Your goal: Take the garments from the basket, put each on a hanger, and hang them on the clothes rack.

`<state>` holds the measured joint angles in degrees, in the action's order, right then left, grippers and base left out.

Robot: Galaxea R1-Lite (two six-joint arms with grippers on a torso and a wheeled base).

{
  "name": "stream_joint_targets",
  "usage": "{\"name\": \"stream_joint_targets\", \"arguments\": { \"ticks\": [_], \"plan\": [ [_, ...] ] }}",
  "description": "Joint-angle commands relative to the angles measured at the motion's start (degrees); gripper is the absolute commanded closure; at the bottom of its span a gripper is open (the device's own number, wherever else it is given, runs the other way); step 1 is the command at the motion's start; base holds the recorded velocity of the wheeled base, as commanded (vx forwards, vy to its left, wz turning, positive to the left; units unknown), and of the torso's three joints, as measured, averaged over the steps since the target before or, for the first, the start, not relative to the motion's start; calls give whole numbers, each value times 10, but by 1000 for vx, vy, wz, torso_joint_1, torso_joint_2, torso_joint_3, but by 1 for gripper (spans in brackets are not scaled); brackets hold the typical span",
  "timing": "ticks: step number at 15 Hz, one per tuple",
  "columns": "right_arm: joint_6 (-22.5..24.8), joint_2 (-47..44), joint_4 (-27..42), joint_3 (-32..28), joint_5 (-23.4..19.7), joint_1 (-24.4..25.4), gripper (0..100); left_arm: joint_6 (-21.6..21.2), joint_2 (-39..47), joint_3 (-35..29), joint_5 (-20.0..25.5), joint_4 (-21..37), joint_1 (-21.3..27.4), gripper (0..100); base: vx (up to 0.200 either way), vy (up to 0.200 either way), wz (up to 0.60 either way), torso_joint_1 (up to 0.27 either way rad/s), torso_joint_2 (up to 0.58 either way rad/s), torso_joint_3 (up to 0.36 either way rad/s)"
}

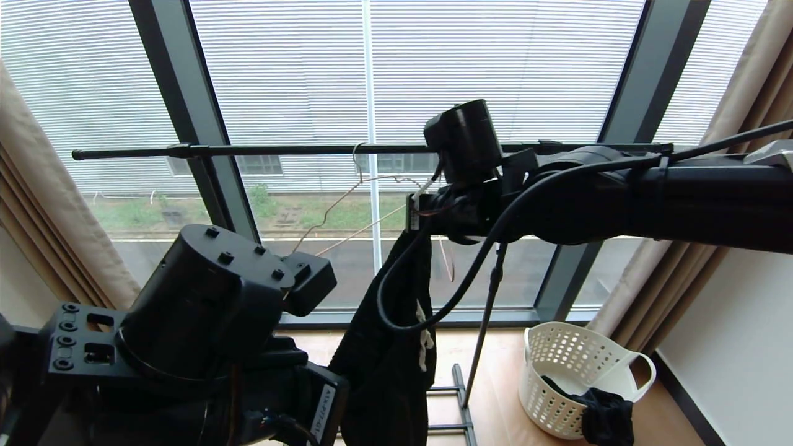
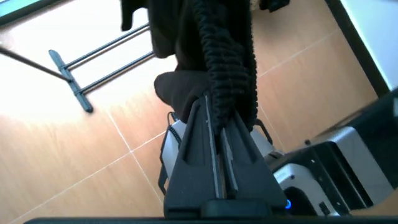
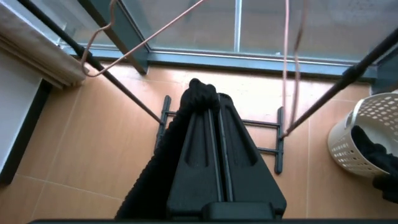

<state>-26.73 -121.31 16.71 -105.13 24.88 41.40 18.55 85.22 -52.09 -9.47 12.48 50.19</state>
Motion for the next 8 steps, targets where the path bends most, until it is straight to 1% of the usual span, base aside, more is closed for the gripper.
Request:
{"name": "stream_joint_targets", "arguments": {
  "ticks": [1,2,3,4,5,6,8],
  "plan": [
    [4,80,-3,73,-7,-35,100,-4,-13,23,0,-17,-57,100,0,0,0,0,0,0],
    [4,102,-2,100,-16,-41,100,-9,-9,19,0,-18,-92,100,0,0,0,0,0,0],
    [4,120,-2,123,-19,-45,100,-14,-1,12,1,-22,-116,100,0,0,0,0,0,0],
    [5,143,-2,174,-17,-45,100,-19,22,1,1,-42,-158,100,0,0,0,0,0,0],
    [11,153,-3,202,-14,-44,100,-24,36,-11,1,-55,-175,100,0,0,0,0,0,0],
    [20,172,-9,246,-14,-39,100,-35,57,-30,1,-68,-196,100,0,0,0,0,0,0],
    [27,201,-29,316,-12,-12,100,-40,86,-71,1,-70,-206,100,0,0,0,0,0,0]
  ]
}}
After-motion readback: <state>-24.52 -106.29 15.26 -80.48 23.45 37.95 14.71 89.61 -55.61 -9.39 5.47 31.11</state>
